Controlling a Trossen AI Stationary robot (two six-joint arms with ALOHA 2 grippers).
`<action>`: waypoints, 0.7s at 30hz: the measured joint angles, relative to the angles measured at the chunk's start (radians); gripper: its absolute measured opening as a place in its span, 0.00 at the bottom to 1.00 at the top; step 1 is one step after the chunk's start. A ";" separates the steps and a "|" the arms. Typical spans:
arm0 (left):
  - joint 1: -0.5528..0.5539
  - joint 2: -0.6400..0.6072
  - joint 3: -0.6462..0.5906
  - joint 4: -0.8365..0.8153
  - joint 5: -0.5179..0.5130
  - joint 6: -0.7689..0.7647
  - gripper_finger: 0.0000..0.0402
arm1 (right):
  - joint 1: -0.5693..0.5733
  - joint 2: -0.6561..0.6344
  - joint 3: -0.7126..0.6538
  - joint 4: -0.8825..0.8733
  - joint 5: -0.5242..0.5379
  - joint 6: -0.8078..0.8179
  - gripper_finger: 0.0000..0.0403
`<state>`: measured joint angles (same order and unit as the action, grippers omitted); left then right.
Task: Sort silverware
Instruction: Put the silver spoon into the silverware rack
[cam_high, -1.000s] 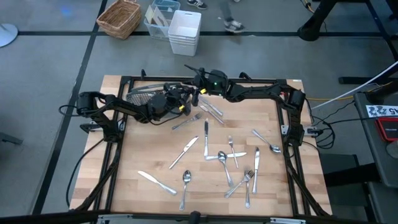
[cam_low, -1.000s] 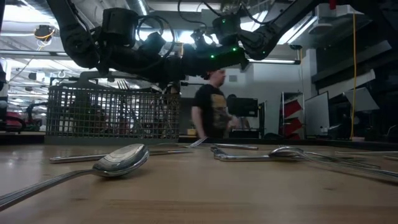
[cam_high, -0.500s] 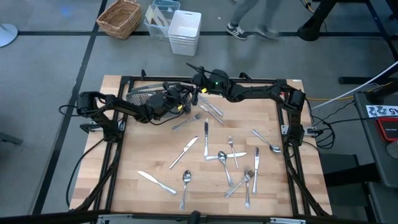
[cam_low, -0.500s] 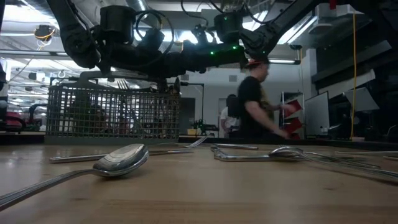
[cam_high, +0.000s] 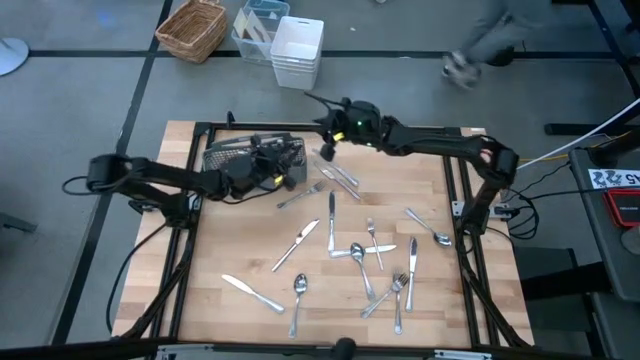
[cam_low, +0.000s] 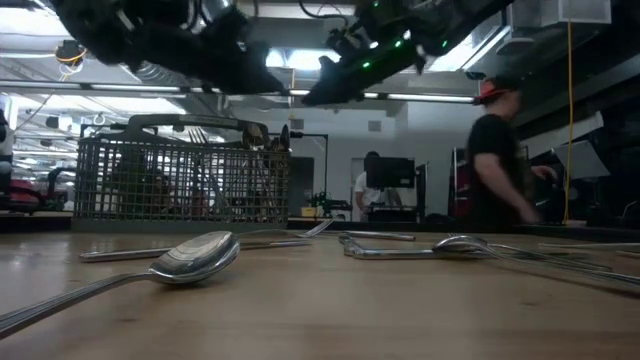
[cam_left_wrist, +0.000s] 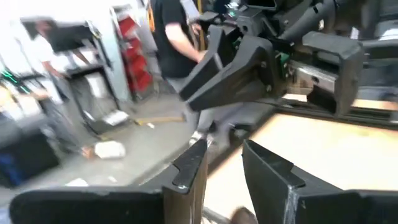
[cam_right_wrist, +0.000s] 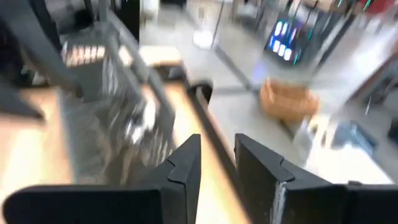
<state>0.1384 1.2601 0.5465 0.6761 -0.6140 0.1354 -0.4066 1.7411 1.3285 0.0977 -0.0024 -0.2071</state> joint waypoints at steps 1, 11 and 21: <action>-0.018 -0.034 0.000 -0.058 0.000 -0.046 0.24 | 0.000 -0.021 0.000 -0.067 0.001 0.022 0.25; -0.231 -0.332 0.000 -0.620 0.217 -0.374 0.24 | 0.081 -0.179 0.000 -0.629 -0.189 0.420 0.25; -0.351 -0.324 0.000 -0.858 0.246 -0.493 0.24 | 0.348 -0.170 0.000 -0.885 -0.237 0.891 0.25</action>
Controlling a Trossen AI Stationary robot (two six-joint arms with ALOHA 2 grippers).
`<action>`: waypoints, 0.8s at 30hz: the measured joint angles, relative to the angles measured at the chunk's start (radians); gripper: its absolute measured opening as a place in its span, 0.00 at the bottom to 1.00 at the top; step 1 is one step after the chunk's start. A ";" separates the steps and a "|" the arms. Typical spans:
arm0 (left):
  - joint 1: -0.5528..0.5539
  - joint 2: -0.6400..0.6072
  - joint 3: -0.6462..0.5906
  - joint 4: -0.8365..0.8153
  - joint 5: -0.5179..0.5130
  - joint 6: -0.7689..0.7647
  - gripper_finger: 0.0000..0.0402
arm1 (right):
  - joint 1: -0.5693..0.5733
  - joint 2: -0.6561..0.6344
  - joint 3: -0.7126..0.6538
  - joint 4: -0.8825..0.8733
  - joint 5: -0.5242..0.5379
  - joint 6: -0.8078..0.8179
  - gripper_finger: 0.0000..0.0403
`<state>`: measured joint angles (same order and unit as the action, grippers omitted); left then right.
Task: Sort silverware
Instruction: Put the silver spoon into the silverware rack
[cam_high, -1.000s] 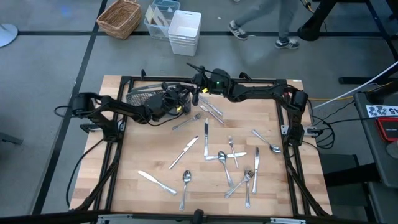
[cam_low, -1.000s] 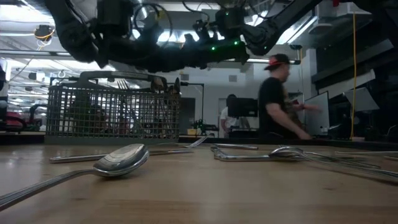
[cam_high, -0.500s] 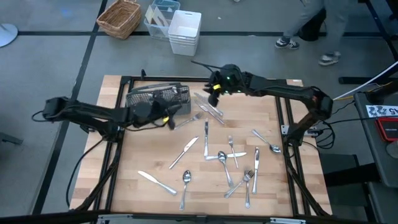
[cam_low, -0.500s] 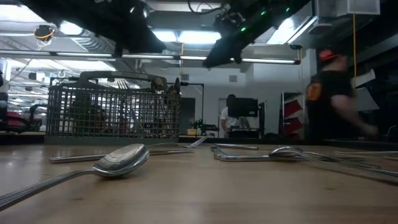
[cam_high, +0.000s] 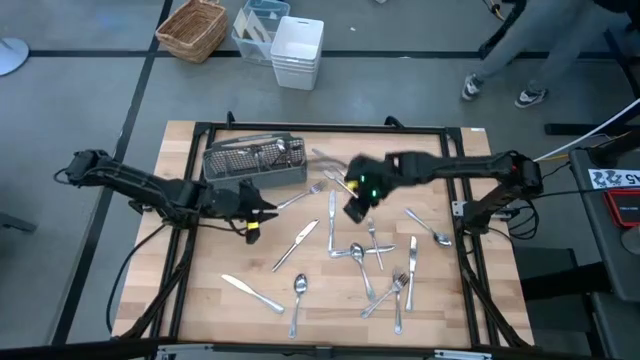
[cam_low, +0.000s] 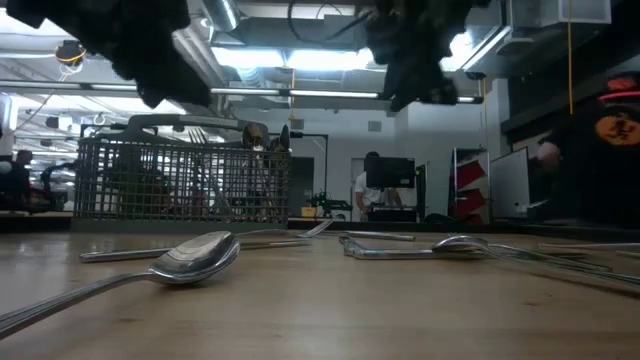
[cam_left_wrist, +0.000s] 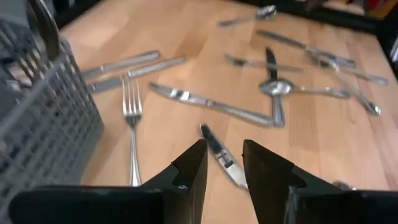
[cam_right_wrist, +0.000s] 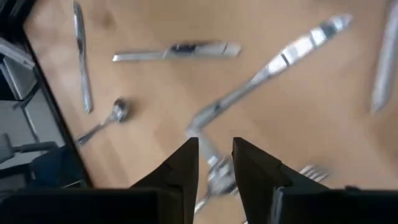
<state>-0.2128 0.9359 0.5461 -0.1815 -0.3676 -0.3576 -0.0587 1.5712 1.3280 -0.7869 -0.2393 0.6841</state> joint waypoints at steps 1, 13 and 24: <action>-0.005 0.009 0.000 0.000 -0.001 -0.008 0.24 | 0.035 0.002 0.000 -0.009 0.019 0.047 0.25; -0.052 0.097 -0.001 -0.001 -0.001 -0.040 0.24 | 0.444 0.086 -0.035 -0.070 0.281 0.603 0.25; -0.076 0.101 -0.001 0.010 -0.001 -0.040 0.24 | 0.564 0.260 -0.050 -0.045 0.378 0.764 0.25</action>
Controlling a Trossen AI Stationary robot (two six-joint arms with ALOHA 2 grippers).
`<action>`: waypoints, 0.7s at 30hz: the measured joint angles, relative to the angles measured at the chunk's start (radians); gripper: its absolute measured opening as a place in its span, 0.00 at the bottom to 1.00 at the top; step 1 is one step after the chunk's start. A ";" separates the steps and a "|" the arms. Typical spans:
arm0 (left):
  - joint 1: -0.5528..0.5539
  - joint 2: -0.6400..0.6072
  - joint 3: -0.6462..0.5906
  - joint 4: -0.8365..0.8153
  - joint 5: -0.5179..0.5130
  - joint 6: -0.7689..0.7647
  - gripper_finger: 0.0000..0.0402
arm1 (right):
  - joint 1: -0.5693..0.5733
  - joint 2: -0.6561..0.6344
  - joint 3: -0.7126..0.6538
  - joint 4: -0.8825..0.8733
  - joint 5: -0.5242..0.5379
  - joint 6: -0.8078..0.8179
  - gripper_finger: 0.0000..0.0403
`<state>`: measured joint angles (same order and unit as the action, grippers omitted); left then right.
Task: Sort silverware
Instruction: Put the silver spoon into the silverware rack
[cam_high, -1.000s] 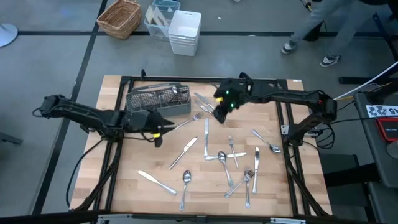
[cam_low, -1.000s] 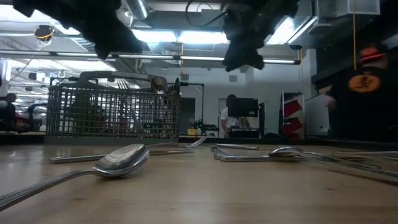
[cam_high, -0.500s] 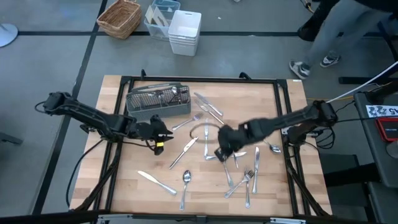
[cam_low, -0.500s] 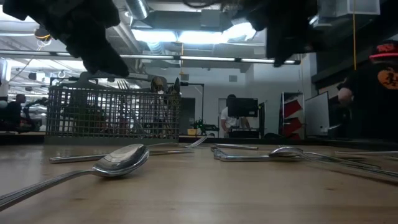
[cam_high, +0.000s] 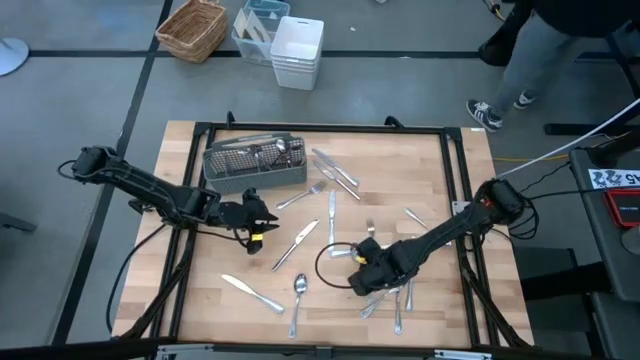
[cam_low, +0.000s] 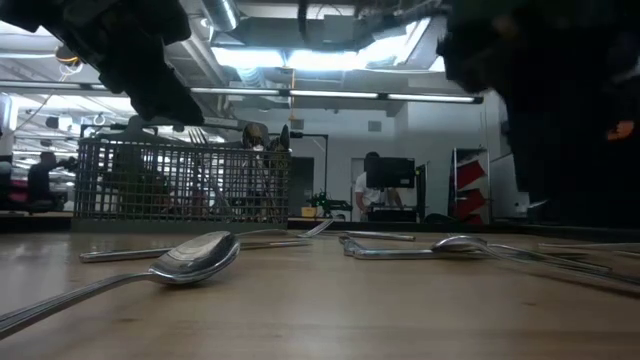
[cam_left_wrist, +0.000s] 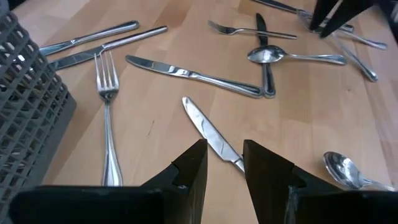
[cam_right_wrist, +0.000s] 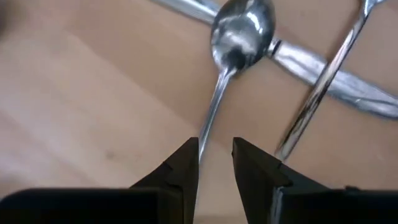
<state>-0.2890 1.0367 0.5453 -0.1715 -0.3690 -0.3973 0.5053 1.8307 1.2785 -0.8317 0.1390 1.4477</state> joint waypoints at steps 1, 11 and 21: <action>0.000 0.000 0.000 -0.002 0.000 0.000 0.24 | -0.001 0.013 0.000 0.003 0.008 0.000 0.25; -0.001 0.000 0.000 -0.006 0.000 -0.042 0.24 | -0.010 0.098 0.000 0.018 0.091 -0.005 0.25; -0.001 0.000 0.000 -0.006 0.000 -0.042 0.24 | -0.010 0.106 0.000 0.027 0.115 0.017 0.25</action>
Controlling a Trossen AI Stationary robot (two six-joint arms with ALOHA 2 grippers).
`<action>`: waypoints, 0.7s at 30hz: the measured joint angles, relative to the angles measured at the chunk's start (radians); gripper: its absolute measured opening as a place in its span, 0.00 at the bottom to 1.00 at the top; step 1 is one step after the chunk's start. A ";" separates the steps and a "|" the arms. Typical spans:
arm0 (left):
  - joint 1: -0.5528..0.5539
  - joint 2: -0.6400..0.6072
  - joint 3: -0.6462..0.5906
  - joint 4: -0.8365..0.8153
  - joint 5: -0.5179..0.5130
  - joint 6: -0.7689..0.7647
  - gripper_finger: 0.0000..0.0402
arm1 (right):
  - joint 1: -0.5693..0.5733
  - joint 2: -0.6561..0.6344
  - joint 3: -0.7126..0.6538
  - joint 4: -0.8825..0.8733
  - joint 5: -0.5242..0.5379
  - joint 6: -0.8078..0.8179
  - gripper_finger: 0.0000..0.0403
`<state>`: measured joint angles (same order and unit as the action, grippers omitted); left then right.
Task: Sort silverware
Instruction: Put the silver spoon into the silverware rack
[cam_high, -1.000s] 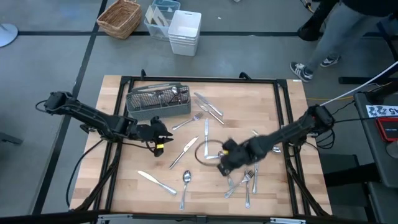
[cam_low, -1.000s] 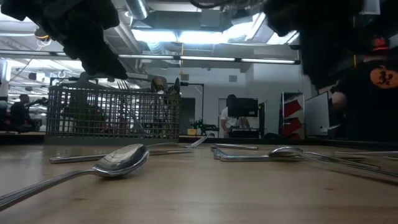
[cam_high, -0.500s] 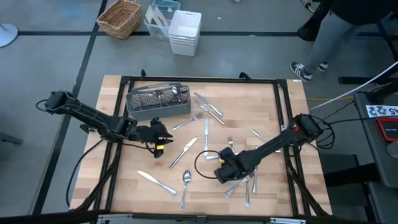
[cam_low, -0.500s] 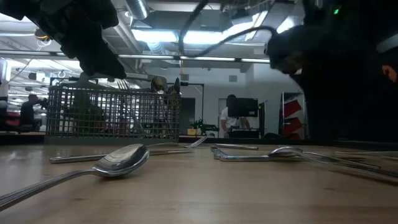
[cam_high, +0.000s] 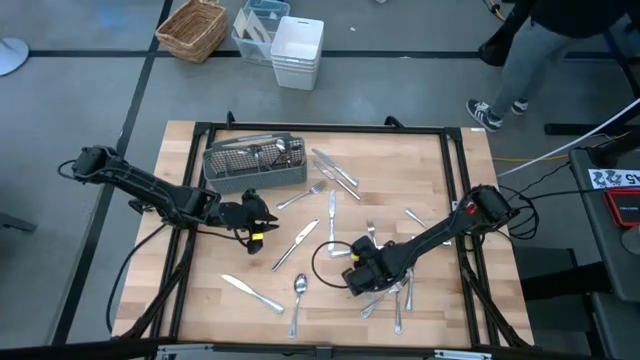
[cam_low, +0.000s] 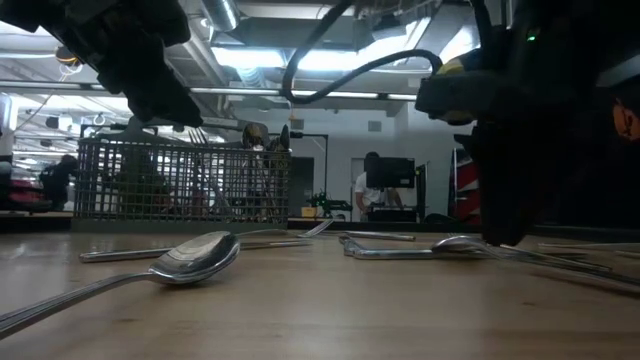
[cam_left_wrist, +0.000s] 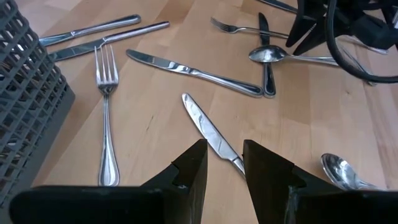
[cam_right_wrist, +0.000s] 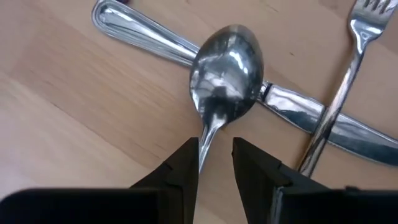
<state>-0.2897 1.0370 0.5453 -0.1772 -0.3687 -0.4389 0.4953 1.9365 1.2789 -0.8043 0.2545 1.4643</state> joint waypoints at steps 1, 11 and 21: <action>0.000 0.000 0.000 0.000 0.000 0.000 0.24 | 0.000 0.006 0.000 0.001 0.000 0.000 0.25; 0.000 0.000 0.000 -0.002 0.000 0.000 0.24 | 0.003 0.066 0.004 0.034 0.061 -0.002 0.25; -0.001 0.000 0.000 -0.022 -0.065 -0.018 0.24 | -0.003 0.062 0.008 0.027 0.062 -0.040 0.04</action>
<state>-0.2905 1.0367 0.5453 -0.1992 -0.4333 -0.4571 0.4923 1.9980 1.2870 -0.7773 0.3165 1.4245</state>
